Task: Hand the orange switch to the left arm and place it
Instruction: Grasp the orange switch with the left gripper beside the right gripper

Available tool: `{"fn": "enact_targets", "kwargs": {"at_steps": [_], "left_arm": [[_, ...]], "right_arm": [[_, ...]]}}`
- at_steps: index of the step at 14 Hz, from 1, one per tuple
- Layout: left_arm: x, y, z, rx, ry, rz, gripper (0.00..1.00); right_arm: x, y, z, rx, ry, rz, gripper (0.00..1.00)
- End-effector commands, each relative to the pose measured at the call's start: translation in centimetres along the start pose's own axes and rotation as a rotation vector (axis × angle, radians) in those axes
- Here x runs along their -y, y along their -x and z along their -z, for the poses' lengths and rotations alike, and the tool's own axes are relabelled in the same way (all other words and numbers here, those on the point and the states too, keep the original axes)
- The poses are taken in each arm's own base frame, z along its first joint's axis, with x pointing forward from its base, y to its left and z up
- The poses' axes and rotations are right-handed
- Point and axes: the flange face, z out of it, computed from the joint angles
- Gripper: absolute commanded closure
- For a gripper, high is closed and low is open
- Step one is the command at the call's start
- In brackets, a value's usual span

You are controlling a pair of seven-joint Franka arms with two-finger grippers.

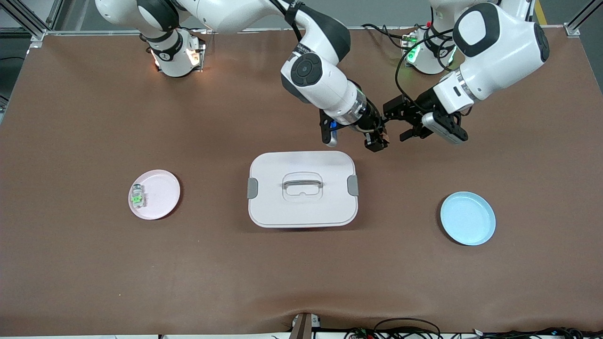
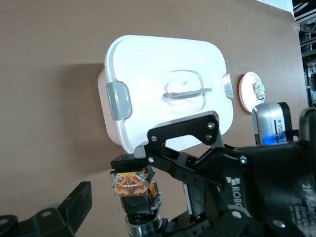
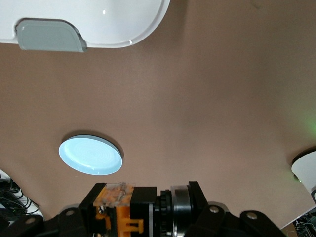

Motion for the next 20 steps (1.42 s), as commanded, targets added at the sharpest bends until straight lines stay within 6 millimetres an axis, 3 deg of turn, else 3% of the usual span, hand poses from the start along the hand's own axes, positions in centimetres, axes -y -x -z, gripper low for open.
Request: {"fn": "enact_targets", "kwargs": {"at_steps": [1, 3, 7, 17, 20], "left_arm": [[0.9, 1.1, -0.5, 0.010, 0.004, 0.002, 0.00], [2.5, 2.2, -0.6, 0.019, -0.014, 0.022, 0.00], [4.1, 2.8, 1.5, 0.057, 0.001, 0.068, 0.00], [2.9, 1.5, 2.2, -0.025, 0.156, 0.161, 0.00], [2.9, 1.3, 1.9, -0.046, 0.142, 0.160, 0.08]], "right_arm": [[0.3, 0.8, 0.5, 0.031, -0.007, -0.039, 1.00], [0.9, 0.7, 1.0, 0.041, -0.017, -0.048, 1.00], [1.7, 1.4, 2.6, 0.079, -0.057, -0.087, 1.00], [1.3, 2.0, 2.5, 0.095, -0.077, -0.072, 1.00], [1.3, 2.3, 2.6, 0.109, -0.092, -0.074, 1.00]]}}
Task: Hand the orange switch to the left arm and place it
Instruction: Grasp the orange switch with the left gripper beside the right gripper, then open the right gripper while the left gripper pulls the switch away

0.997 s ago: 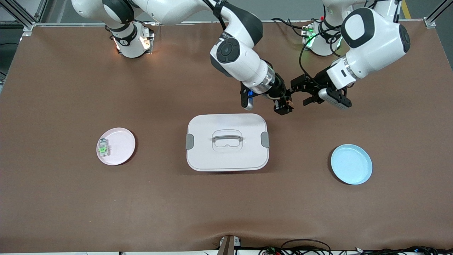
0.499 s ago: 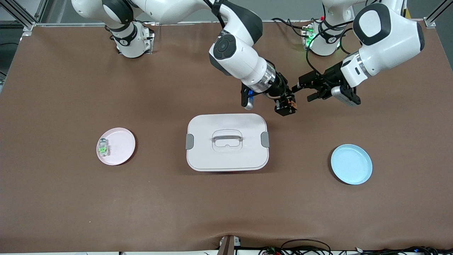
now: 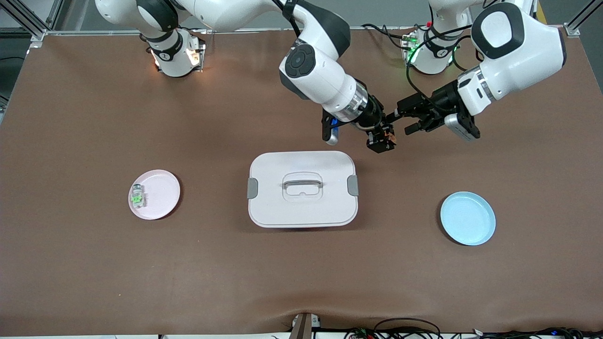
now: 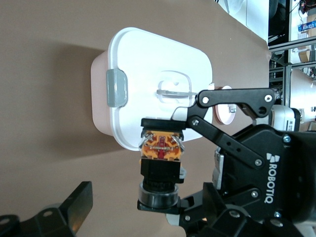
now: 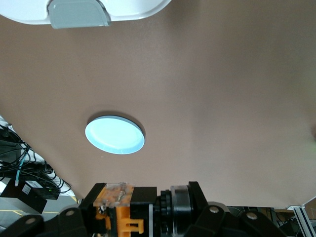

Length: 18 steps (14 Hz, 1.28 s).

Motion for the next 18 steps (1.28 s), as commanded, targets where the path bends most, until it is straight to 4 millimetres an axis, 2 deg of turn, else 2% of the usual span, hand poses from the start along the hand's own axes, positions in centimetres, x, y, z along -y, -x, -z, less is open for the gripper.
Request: {"fn": "enact_targets", "kwargs": {"at_steps": [1, 3, 8, 9, 10, 11, 13, 14, 18], "left_arm": [[-0.1, 0.0, -0.2, -0.027, 0.008, -0.013, 0.13], [0.0, -0.2, -0.6, -0.026, 0.007, -0.010, 0.17], [-1.5, 0.4, -2.7, -0.050, 0.037, 0.004, 0.18], [-1.6, 0.5, -3.0, -0.060, 0.033, 0.002, 0.22], [-1.5, 0.5, -3.2, -0.056, 0.032, 0.005, 0.31], [-1.4, 0.5, -3.2, -0.057, 0.031, 0.007, 0.47], [-1.4, 0.5, -3.2, -0.056, 0.032, 0.008, 0.88], [-1.3, 0.5, -3.2, -0.054, 0.032, 0.009, 1.00], [-0.9, 0.2, -2.7, -0.061, 0.024, 0.008, 1.00]], "right_arm": [[0.1, 0.8, 0.2, 0.040, -0.018, -0.016, 1.00], [0.1, 0.8, 0.2, 0.044, -0.020, -0.015, 1.00], [0.1, 0.7, 0.2, 0.042, -0.018, -0.017, 1.00], [0.1, 0.7, 0.2, 0.043, -0.018, -0.018, 1.00], [0.2, 0.7, 0.2, 0.042, -0.018, -0.017, 1.00], [0.1, 0.7, 0.2, 0.043, -0.018, -0.018, 1.00], [0.3, 0.7, 0.2, 0.042, -0.019, -0.017, 1.00], [0.3, 0.7, 0.2, 0.042, -0.019, -0.017, 1.00], [0.4, 0.6, 0.3, 0.042, -0.020, -0.017, 1.00]]}}
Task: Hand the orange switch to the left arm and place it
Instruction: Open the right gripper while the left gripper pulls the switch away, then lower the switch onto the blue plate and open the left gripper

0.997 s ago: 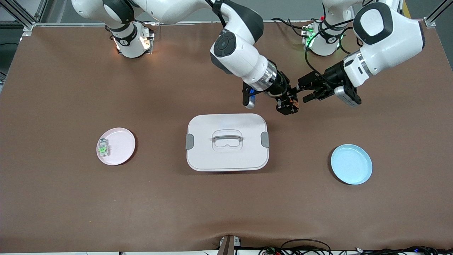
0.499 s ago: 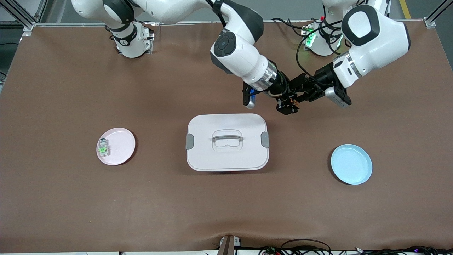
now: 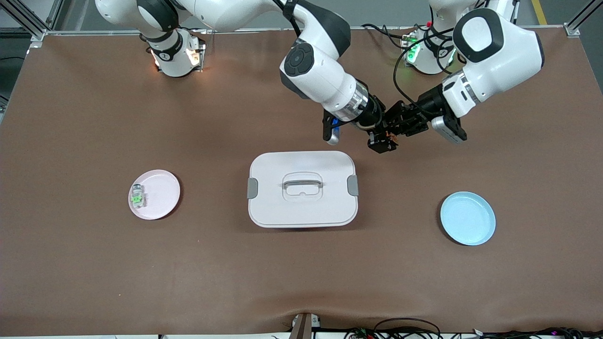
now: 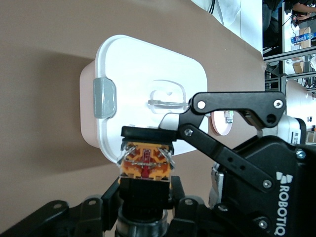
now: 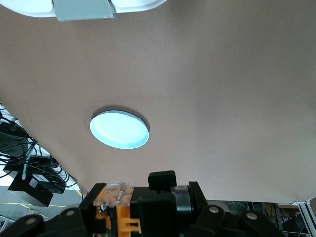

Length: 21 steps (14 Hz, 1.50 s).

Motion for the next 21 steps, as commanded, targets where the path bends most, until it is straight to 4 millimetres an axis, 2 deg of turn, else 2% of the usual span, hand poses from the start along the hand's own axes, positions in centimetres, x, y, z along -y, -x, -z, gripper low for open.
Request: {"fn": "enact_targets", "kwargs": {"at_steps": [1, 4, 5, 6, 7, 8, 13, 16, 19, 21], "left_arm": [[0.5, -0.5, 0.6, -0.024, 0.006, 0.017, 1.00], [2.2, -1.5, 1.7, -0.035, -0.034, -0.005, 1.00], [3.1, -2.0, 2.3, -0.035, -0.069, -0.018, 1.00], [3.9, -2.5, 2.4, -0.022, -0.100, -0.035, 1.00], [4.5, -2.9, 2.2, 0.000, -0.128, -0.061, 1.00], [5.9, -3.9, 2.6, 0.010, -0.159, -0.074, 1.00], [10.9, -7.6, 3.9, 0.074, -0.287, -0.172, 1.00], [14.9, -10.5, 4.5, 0.128, -0.344, -0.295, 1.00], [18.5, -13.8, 4.7, 0.205, -0.414, -0.482, 1.00], [21.1, -15.7, 3.9, 0.263, -0.427, -0.623, 1.00]], "right_arm": [[0.2, 0.4, 0.1, 0.024, -0.003, -0.015, 1.00], [0.1, 0.5, 0.1, 0.024, -0.003, -0.015, 1.00], [0.2, 0.4, 0.1, 0.023, -0.004, -0.013, 0.68], [0.3, 0.4, 0.1, 0.021, -0.007, -0.012, 0.30], [0.3, 0.4, 0.1, 0.021, -0.007, -0.011, 0.06], [0.2, 0.4, 0.1, 0.020, -0.006, -0.011, 0.00], [0.4, 0.3, 0.2, 0.018, -0.010, -0.008, 0.00], [0.6, 0.2, 0.2, 0.013, -0.011, -0.002, 0.00], [0.9, -0.6, 0.3, -0.023, 0.021, 0.093, 0.00], [0.9, -1.3, 0.4, -0.070, 0.085, 0.263, 0.00]]}}
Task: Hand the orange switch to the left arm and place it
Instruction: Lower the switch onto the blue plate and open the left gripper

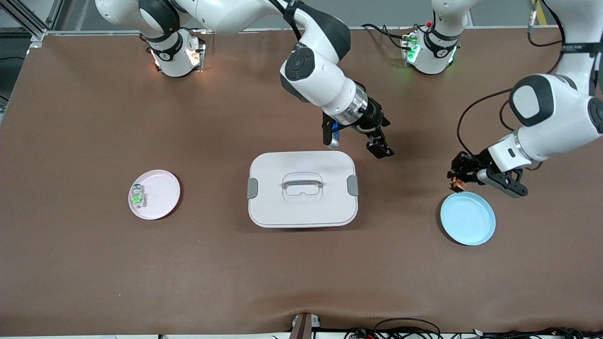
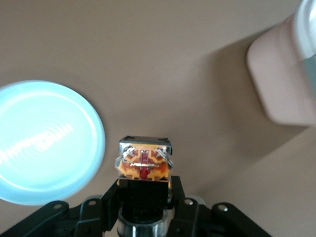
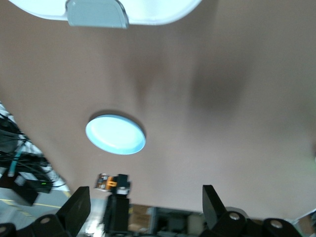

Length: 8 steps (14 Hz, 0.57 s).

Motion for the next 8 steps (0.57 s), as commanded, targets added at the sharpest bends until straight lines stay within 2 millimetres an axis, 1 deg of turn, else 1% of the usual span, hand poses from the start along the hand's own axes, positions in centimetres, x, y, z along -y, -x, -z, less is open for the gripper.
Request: {"fn": "enact_targets", "kwargs": {"at_steps": [1, 2, 3, 4, 5, 7, 8], "left_arm": [[4.5, -2.1, -1.9, 0.021, -0.021, -0.203, 1.00], [6.2, -2.5, -2.7, 0.036, -0.040, -0.296, 1.00], [7.4, -3.0, -3.3, 0.053, -0.059, -0.405, 1.00], [8.4, -3.3, -4.1, 0.063, -0.065, -0.476, 1.00], [9.3, -3.3, -5.2, 0.075, -0.066, -0.529, 1.00], [10.6, -3.5, -6.4, 0.117, -0.100, -0.642, 1.00], [10.9, -3.4, -6.9, 0.142, -0.116, -0.675, 1.00]], "right_arm": [[0.8, -1.2, 1.3, -0.043, 0.077, 0.197, 0.00], [1.2, -1.7, 1.9, -0.052, 0.098, 0.265, 0.00], [1.6, -2.3, 2.3, -0.058, 0.113, 0.325, 0.00], [2.0, -2.9, 2.6, -0.065, 0.131, 0.368, 0.00], [2.4, -3.6, 2.8, -0.076, 0.155, 0.404, 0.00], [3.5, -6.1, 3.6, -0.096, 0.226, 0.488, 0.00], [4.0, -7.0, 4.7, -0.101, 0.269, 0.536, 0.00]]}}
